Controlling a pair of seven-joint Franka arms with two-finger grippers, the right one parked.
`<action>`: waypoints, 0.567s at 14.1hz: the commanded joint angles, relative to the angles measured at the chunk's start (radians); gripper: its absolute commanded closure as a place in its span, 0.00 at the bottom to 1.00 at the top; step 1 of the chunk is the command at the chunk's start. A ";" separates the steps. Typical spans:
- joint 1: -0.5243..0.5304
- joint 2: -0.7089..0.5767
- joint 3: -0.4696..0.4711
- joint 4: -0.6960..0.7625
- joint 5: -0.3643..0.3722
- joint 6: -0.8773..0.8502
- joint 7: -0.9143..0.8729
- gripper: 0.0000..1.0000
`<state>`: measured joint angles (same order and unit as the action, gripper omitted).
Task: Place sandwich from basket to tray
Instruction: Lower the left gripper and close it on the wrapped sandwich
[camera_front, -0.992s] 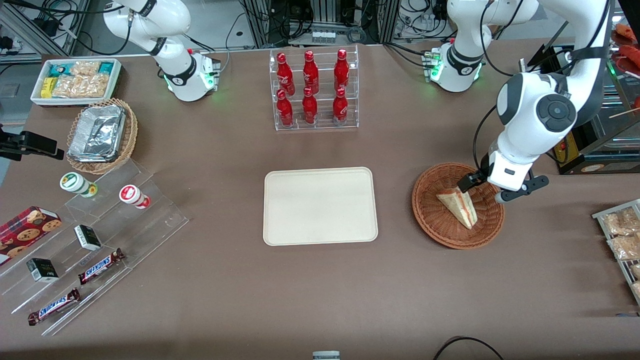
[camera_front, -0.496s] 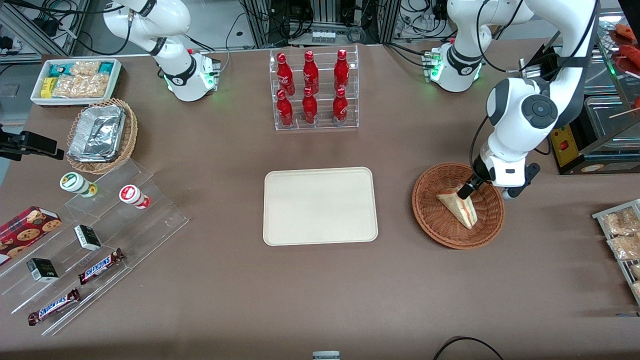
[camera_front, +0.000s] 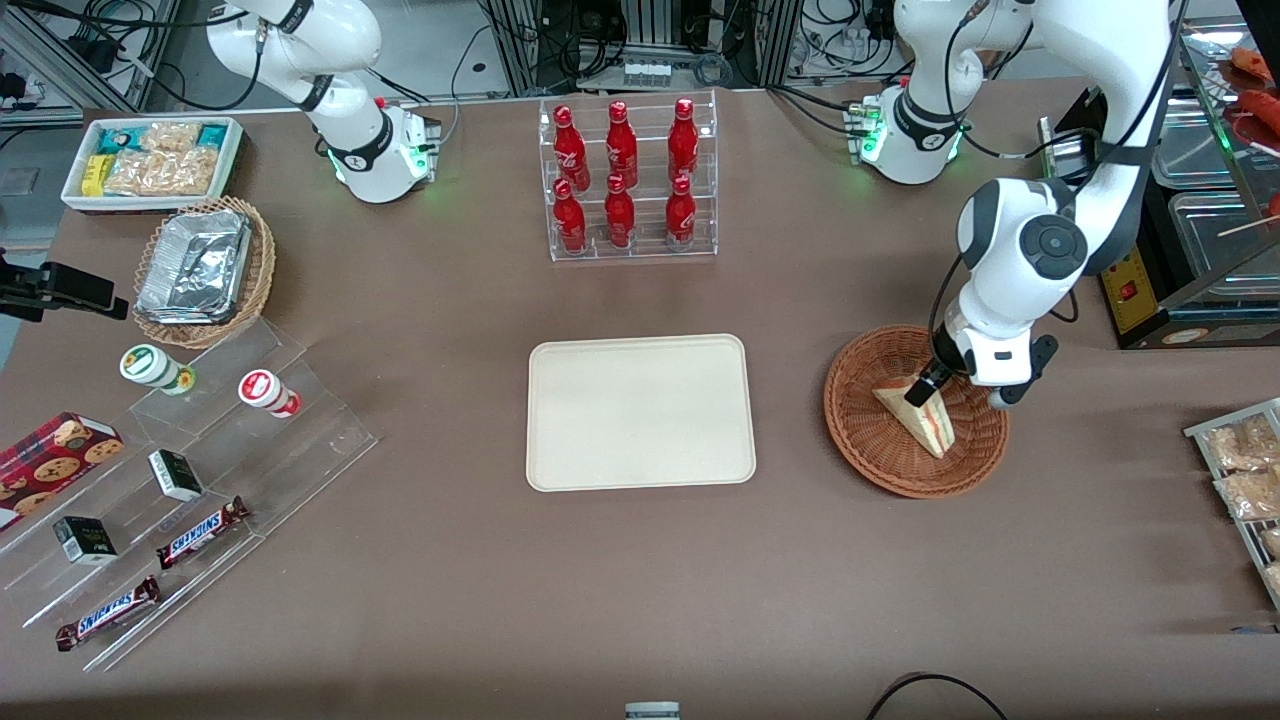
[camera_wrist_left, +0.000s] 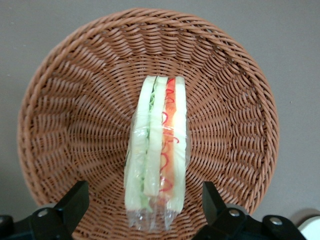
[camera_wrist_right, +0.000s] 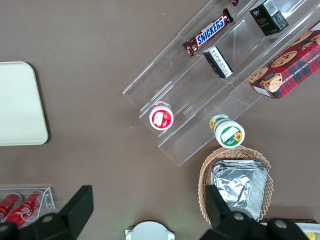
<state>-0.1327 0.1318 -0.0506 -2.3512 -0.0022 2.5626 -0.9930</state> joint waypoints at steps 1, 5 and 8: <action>-0.013 0.043 0.005 0.001 0.018 0.048 -0.032 0.00; -0.013 0.077 0.005 0.004 0.019 0.070 -0.029 0.05; -0.013 0.077 0.005 0.004 0.019 0.067 -0.013 1.00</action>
<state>-0.1350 0.2064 -0.0506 -2.3509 -0.0022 2.6131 -0.9935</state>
